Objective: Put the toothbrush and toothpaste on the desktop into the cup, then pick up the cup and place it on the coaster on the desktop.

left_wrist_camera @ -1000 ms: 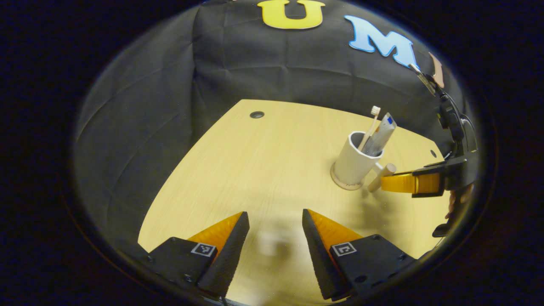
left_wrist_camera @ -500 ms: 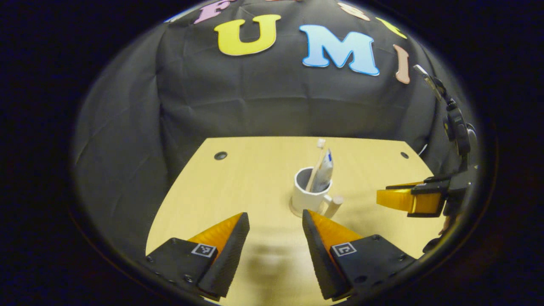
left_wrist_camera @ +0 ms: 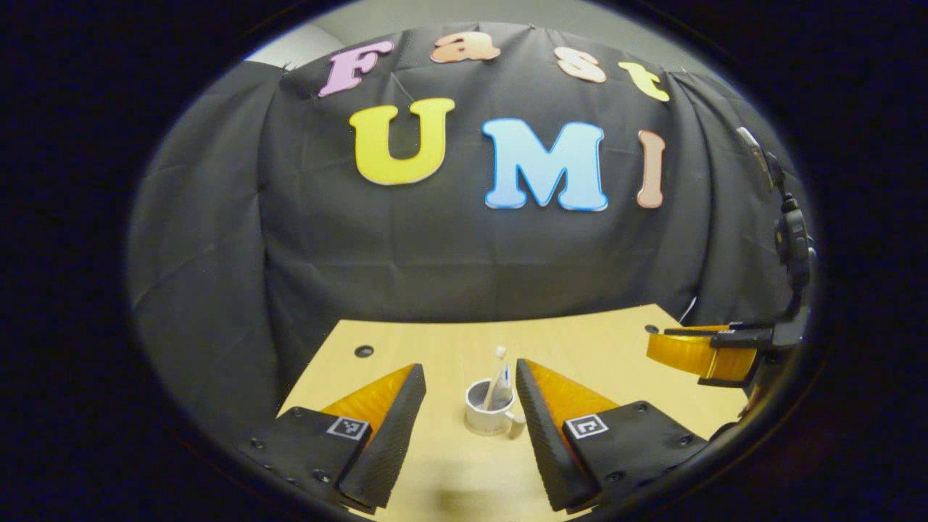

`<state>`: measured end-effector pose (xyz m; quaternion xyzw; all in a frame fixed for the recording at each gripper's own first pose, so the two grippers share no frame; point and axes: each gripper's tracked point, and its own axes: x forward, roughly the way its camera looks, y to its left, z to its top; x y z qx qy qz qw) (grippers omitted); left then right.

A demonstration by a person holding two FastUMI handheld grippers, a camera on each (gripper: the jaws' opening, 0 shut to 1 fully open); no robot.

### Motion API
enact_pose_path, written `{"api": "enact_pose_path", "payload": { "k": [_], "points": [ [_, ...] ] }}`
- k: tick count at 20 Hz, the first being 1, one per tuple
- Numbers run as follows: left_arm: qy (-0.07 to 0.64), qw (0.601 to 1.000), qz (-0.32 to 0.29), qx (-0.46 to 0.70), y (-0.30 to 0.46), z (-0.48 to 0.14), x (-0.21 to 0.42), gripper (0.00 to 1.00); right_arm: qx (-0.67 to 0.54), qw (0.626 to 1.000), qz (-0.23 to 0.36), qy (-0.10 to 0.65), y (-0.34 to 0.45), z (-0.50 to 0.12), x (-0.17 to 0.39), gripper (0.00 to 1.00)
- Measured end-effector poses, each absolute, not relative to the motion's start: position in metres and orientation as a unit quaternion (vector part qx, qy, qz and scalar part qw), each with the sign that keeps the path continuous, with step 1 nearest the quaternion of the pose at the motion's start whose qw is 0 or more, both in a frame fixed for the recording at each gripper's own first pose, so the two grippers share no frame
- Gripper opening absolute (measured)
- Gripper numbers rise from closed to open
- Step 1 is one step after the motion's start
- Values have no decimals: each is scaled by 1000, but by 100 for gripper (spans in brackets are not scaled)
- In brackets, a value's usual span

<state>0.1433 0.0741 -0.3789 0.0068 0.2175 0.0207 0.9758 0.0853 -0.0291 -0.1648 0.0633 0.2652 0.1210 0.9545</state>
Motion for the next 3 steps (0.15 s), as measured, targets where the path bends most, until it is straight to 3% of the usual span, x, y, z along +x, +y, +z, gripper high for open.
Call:
{"api": "enact_pose_path", "payload": {
  "k": [3],
  "points": [
    [143, 990, 17, 6, 74, -362, 170, 83, 58, 972, 108, 202, -37, -114, 86, 31]
  ]
}}
